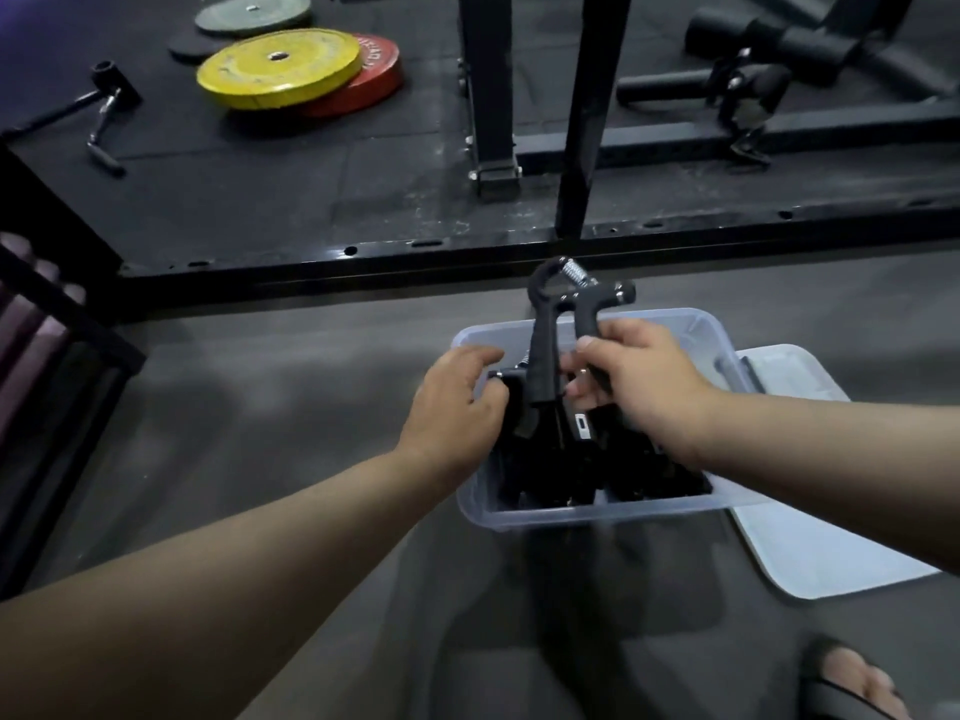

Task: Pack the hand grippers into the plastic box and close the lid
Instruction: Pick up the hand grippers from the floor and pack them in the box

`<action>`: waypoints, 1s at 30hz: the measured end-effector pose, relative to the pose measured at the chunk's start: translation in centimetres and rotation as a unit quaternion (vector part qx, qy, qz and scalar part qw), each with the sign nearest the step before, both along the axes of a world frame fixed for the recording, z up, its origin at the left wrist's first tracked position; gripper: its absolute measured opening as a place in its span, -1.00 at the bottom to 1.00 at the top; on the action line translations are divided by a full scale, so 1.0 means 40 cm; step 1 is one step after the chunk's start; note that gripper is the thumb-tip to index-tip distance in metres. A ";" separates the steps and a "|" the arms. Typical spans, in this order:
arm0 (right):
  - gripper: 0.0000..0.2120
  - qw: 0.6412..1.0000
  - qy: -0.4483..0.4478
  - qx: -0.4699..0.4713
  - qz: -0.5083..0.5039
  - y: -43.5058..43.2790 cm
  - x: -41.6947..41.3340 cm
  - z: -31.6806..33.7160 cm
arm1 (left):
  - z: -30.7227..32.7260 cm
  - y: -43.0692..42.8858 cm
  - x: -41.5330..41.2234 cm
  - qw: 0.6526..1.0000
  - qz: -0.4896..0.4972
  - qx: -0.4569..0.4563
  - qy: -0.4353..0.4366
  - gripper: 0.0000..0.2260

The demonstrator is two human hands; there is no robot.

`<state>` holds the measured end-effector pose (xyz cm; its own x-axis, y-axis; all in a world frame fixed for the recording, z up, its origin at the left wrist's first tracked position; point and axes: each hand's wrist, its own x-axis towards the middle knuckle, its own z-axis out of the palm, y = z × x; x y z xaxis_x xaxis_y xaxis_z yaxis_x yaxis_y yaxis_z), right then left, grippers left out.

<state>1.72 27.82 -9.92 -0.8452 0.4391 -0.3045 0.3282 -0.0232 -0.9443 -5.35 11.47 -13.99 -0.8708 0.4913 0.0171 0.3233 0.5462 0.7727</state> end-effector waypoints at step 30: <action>-0.75 0.863 -0.315 0.375 0.127 0.220 0.092 -0.082 | -0.115 0.018 0.037 0.970 -0.026 -0.194 0.147 -0.31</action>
